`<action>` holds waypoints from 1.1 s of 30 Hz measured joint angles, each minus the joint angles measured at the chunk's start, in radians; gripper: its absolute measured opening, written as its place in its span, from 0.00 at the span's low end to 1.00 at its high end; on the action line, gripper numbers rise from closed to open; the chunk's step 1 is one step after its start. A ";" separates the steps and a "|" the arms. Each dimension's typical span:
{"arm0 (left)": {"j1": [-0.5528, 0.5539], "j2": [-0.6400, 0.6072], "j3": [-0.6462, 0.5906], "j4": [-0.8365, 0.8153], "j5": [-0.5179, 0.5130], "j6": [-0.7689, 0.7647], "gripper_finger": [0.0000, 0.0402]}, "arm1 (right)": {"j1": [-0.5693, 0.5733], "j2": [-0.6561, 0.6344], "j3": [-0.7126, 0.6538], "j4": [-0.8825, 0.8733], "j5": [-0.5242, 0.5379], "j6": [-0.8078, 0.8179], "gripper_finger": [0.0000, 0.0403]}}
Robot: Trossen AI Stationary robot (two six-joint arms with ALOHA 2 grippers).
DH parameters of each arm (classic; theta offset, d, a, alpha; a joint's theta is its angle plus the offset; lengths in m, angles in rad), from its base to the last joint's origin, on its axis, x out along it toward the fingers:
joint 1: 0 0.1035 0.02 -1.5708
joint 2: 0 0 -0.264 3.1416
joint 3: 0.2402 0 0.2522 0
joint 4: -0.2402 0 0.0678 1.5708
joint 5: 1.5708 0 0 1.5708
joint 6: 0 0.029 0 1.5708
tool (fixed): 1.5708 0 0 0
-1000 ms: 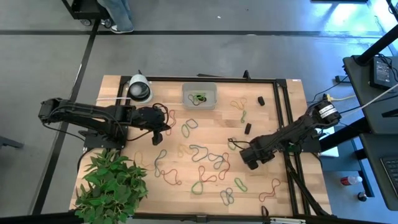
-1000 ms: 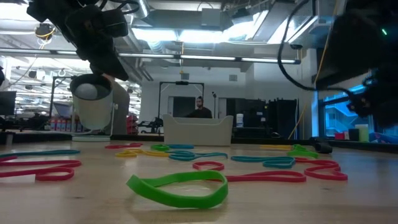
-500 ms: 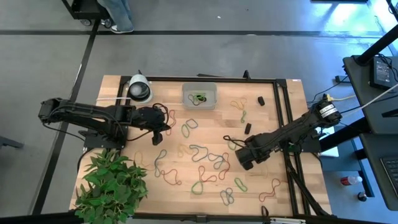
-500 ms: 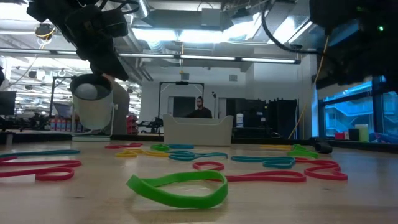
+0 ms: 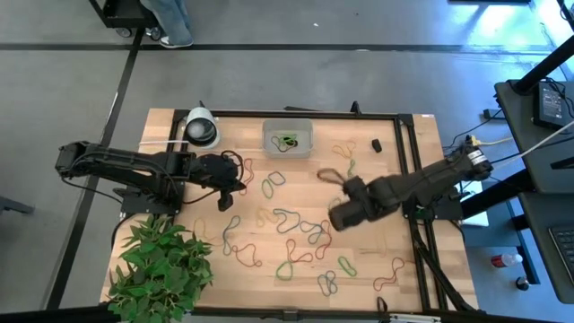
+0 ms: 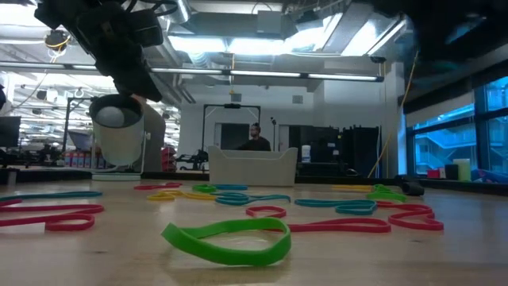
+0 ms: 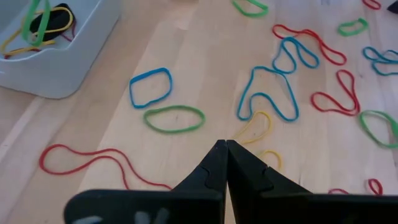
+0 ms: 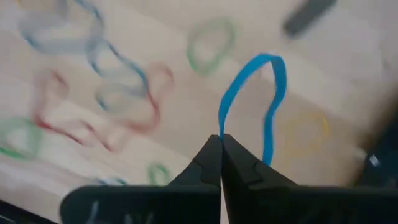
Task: Pick and place rubber bands into bin
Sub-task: Put the blue rubber band into the white bin
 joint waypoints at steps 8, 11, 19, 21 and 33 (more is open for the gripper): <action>0.001 0.000 0.000 0.000 -0.007 0.007 0.00 | -0.264 0.058 0.153 0.077 0.070 -0.394 0.00; 0.001 0.000 0.000 0.000 -0.034 0.007 0.00 | -0.375 0.116 0.212 0.166 0.070 -0.595 0.00; 0.001 0.000 0.000 0.000 -0.133 0.007 0.00 | -0.603 0.378 0.462 0.327 -0.035 -1.012 0.00; 0.002 0.000 0.000 0.000 -0.155 0.007 0.00 | -0.646 0.464 0.547 0.334 -0.073 -1.088 0.00; 0.002 0.000 0.000 0.000 -0.200 -0.030 0.00 | -0.778 0.860 0.846 0.248 -0.212 -1.271 0.00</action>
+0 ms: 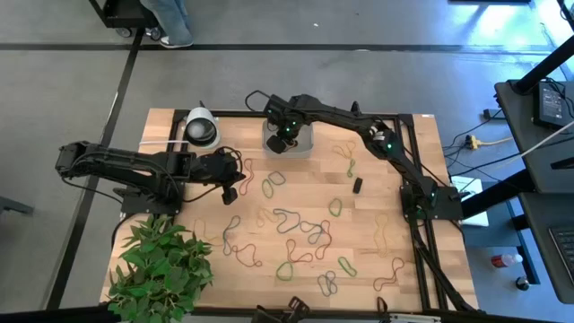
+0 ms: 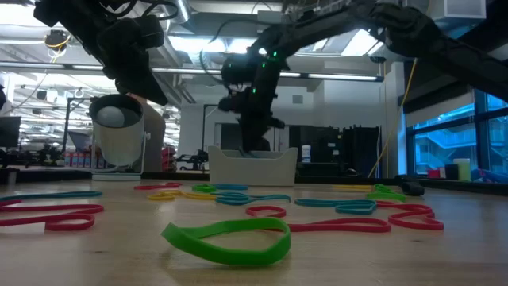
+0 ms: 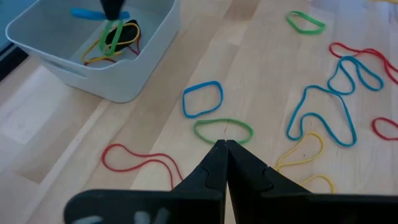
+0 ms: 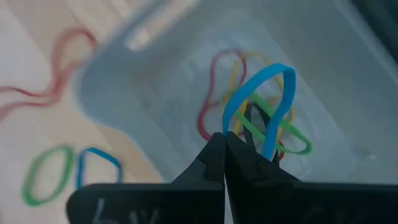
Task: Pick and place rubber bands into bin
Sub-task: Put the blue rubber band into the white bin, then put the red rubber band into the white bin
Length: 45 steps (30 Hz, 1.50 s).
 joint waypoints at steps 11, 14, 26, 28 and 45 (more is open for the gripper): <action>0.000 0.000 0.000 0.000 -0.039 -0.051 0.00 | -0.003 0.030 -0.002 0.030 -0.009 -0.045 0.09; 0.000 0.000 0.000 0.000 -0.039 -0.068 0.00 | -0.004 0.028 0.005 0.021 -0.010 -0.045 0.14; -0.003 0.000 0.000 0.000 0.006 -0.071 0.00 | -0.004 0.027 0.007 -0.027 -0.010 -0.038 0.36; -0.003 0.000 0.000 0.000 0.015 -0.071 0.00 | -0.004 0.023 0.007 -0.029 -0.040 -0.039 0.38; -0.003 0.000 0.001 -0.006 0.082 0.007 0.01 | 0.075 -0.192 -0.038 -0.151 0.056 -0.020 0.18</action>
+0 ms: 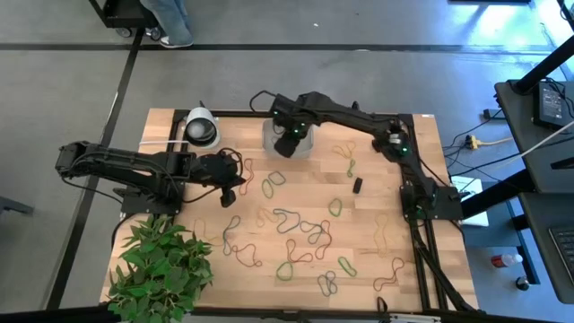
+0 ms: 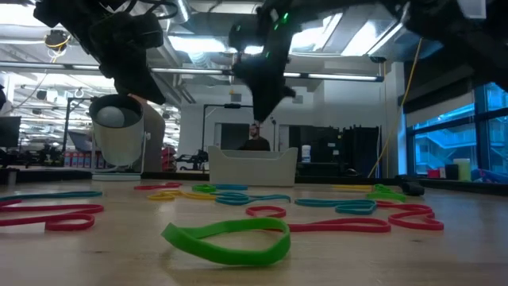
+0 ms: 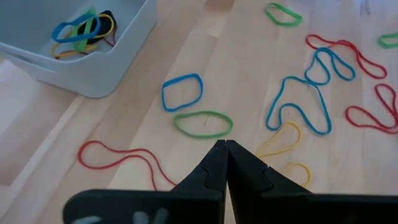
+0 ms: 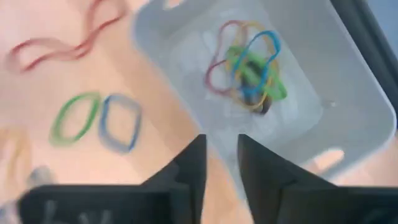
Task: Pick and place rubber bands into bin
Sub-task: Put the red rubber band into the white bin
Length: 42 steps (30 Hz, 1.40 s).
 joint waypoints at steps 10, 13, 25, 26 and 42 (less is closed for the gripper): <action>-0.007 0.000 0.000 -0.002 0.010 0.014 0.01 | 0.136 -0.476 -0.540 0.235 -0.013 0.097 0.04; -0.025 0.000 0.000 -0.002 0.011 0.013 0.01 | 0.197 -0.652 -0.752 0.352 -0.002 0.180 0.02; -0.093 0.092 0.114 -0.098 -0.111 -0.001 0.01 | 0.487 -1.202 -1.378 0.582 0.069 0.347 0.01; -0.093 0.107 0.132 -0.116 -0.120 -0.011 0.01 | 0.505 -1.235 -1.418 0.603 0.069 0.349 0.01; -0.091 0.381 0.291 -0.301 -0.175 -0.281 0.10 | 0.560 -1.448 -1.745 0.796 0.069 0.288 0.02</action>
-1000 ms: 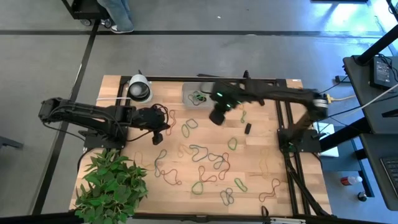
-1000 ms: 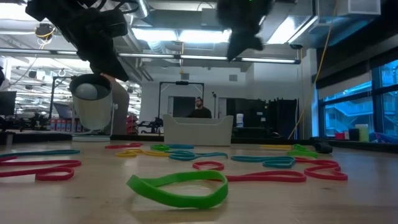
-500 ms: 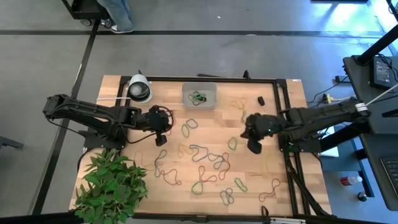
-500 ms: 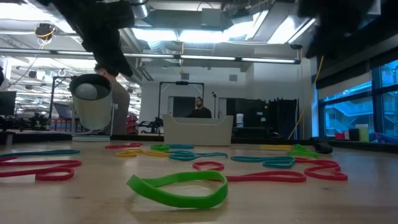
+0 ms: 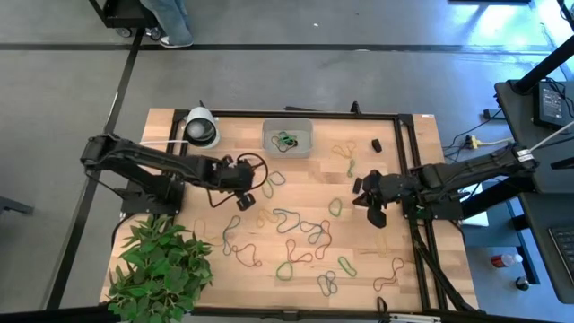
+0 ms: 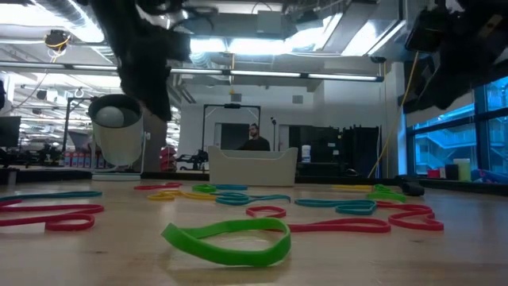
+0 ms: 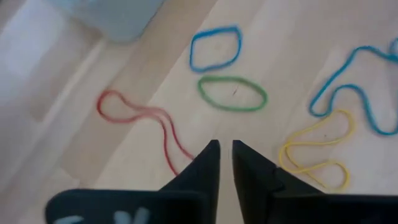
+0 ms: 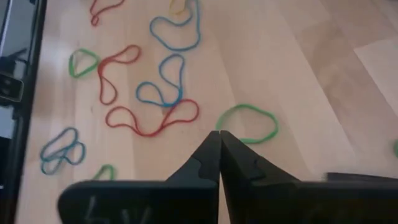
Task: Pick and place rubber bands into bin
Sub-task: Put the red rubber band into the white bin
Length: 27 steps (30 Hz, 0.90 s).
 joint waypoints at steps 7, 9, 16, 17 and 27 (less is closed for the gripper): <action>0.002 0.124 0.000 -0.005 -0.001 -0.135 0.25 | 0.000 0.000 -0.005 0.015 -0.001 -0.054 0.02; 0.010 0.159 0.000 -0.021 -0.007 -0.168 0.27 | 0.000 -0.002 -0.005 0.015 -0.001 -0.057 0.02; 0.072 0.271 0.000 -0.022 -0.004 -0.284 0.32 | 0.000 -0.006 -0.005 0.015 -0.003 -0.076 0.02; 0.081 0.287 0.000 -0.023 0.000 -0.298 0.33 | 0.000 -0.006 -0.005 0.016 -0.003 -0.075 0.02; 0.139 0.380 0.003 -0.023 0.032 -0.403 0.32 | 0.000 -0.006 -0.005 0.015 -0.015 -0.046 0.02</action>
